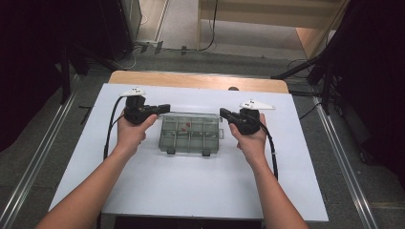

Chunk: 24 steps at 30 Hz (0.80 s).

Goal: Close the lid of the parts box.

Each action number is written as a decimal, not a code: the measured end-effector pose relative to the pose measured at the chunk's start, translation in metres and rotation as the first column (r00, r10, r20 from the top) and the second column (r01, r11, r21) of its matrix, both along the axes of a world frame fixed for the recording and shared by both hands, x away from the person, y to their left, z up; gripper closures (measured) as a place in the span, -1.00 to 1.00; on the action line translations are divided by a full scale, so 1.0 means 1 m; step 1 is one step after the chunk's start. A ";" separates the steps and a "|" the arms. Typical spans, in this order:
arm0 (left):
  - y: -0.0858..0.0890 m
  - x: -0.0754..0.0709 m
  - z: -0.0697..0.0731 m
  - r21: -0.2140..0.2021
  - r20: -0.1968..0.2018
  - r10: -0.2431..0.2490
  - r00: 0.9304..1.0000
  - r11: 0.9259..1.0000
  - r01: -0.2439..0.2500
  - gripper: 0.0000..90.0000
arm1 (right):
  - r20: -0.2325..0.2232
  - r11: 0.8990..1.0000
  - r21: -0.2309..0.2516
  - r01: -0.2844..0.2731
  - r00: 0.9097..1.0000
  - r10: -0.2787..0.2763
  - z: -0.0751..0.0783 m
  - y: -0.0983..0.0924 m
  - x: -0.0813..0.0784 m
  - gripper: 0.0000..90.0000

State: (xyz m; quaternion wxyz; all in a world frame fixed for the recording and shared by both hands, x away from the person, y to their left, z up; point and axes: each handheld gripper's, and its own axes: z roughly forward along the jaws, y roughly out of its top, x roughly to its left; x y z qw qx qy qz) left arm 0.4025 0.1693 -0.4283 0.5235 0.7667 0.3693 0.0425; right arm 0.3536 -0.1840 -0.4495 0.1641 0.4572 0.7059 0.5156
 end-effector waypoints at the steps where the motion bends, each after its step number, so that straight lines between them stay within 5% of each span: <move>1: 0.000 -0.003 -0.001 0.003 0.003 -0.003 1.000 1.000 0.003 1.00 | 0.004 1.000 -0.004 -0.006 1.000 0.006 -0.001 0.000 -0.002 1.00; 24: 0.003 -0.049 -0.032 0.057 0.087 0.035 0.996 0.998 -0.040 1.00 | 0.017 0.999 -0.040 -0.030 0.999 0.030 -0.028 0.011 -0.038 1.00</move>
